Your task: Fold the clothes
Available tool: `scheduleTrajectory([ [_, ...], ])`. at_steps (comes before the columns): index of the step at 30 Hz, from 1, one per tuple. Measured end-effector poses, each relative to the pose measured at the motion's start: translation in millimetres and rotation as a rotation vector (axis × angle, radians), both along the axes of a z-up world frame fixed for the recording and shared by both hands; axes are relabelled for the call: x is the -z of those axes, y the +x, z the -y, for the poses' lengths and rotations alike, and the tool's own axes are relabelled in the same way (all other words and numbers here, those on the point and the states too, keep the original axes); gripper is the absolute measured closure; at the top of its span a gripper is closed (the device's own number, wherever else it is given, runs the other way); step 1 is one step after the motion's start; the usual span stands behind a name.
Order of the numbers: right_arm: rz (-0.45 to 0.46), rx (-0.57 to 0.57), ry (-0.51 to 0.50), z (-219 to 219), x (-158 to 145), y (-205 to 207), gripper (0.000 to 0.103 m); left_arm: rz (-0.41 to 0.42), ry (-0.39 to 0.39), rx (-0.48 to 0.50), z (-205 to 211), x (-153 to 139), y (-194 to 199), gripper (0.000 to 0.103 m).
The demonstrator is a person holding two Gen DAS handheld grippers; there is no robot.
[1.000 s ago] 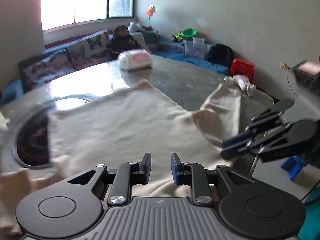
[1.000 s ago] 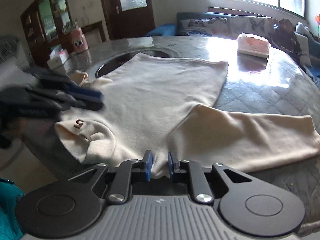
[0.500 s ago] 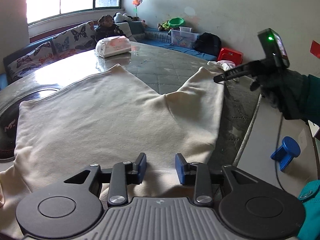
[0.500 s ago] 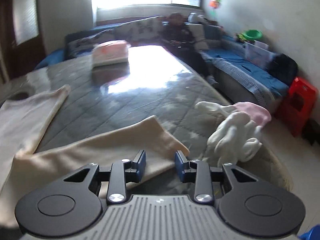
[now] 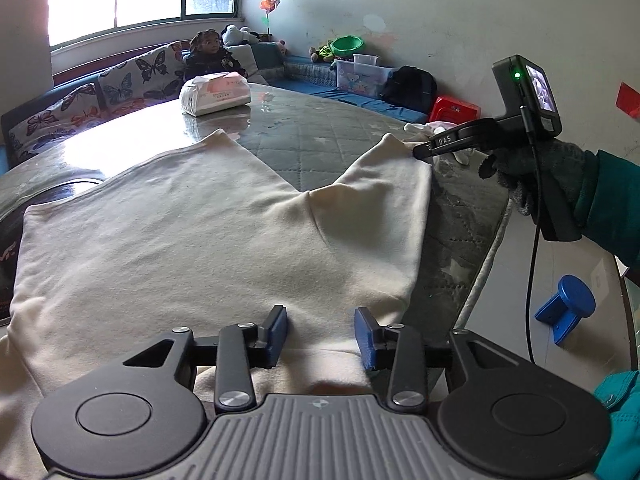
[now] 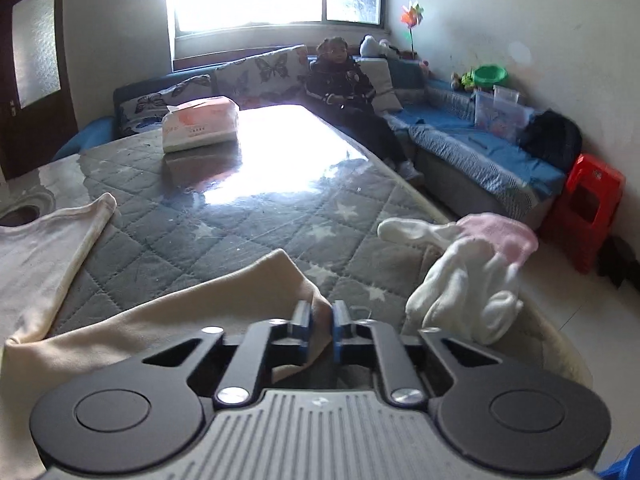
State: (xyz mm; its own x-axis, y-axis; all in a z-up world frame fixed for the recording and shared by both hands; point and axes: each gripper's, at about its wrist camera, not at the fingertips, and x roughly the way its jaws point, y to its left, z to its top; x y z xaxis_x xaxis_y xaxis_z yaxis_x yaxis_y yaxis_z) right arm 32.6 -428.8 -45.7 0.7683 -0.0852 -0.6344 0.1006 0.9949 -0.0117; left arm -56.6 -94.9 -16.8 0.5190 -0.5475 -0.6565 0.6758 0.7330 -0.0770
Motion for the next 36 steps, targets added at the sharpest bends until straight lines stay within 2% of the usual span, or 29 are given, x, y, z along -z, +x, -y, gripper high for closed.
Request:
scheduleTrajectory([
  [8, 0.004, 0.037, -0.087, 0.8, 1.6, -1.6, 0.095, -0.009, -0.026, 0.011, 3.0, 1.5, 0.1, 0.059],
  [10, 0.001, 0.022, -0.091, -0.5, -0.4, -0.3, 0.088, -0.031, -0.042, 0.0, -1.7, -1.1, 3.5, 0.059],
  [13, 0.029, 0.003, -0.098, -6.3, -9.5, -2.6, 0.087, -0.012, -0.053, -0.061, -19.8, -9.5, 4.9, 0.059],
  [17, 0.068, -0.116, -0.1, -30.9, -25.8, -12.1, 0.077, 0.019, -0.057, -0.197, -59.5, -20.1, 7.8, 0.058],
  [19, 0.072, -0.207, -0.075, -51.1, -30.4, -16.6, 0.066, 0.028, -0.046, -0.281, -82.6, -21.9, 11.4, 0.058],
  [23, 0.058, -0.346, -0.029, -87.0, -30.9, -22.4, 0.064, 0.039, 0.013, -0.442, -123.2, -18.9, 19.8, 0.058],
  [26, 0.04, -0.432, -0.017, -113.0, -26.9, -26.5, 0.058, 0.096, 0.091, -0.537, -142.5, -16.1, 21.9, 0.058],
  [31, 0.003, -0.503, -0.024, -140.1, -17.9, -27.8, 0.056, 0.131, 0.19, -0.599, -156.6, -4.6, 29.2, 0.056],
  [33, -0.01, -0.508, -0.027, -144.4, -15.0, -28.2, 0.055, 0.116, 0.178, -0.613, -164.6, -0.8, 32.4, 0.056],
  [35, -0.021, -0.508, -0.03, -144.4, -12.8, -28.5, 0.054, 0.102, 0.147, -0.62, -173.3, -0.2, 34.1, 0.064],
  [36, -0.025, -0.506, -0.032, -143.6, -11.8, -28.7, 0.052, 0.1, 0.142, -0.625, -177.1, -0.8, 35.0, 0.076],
])
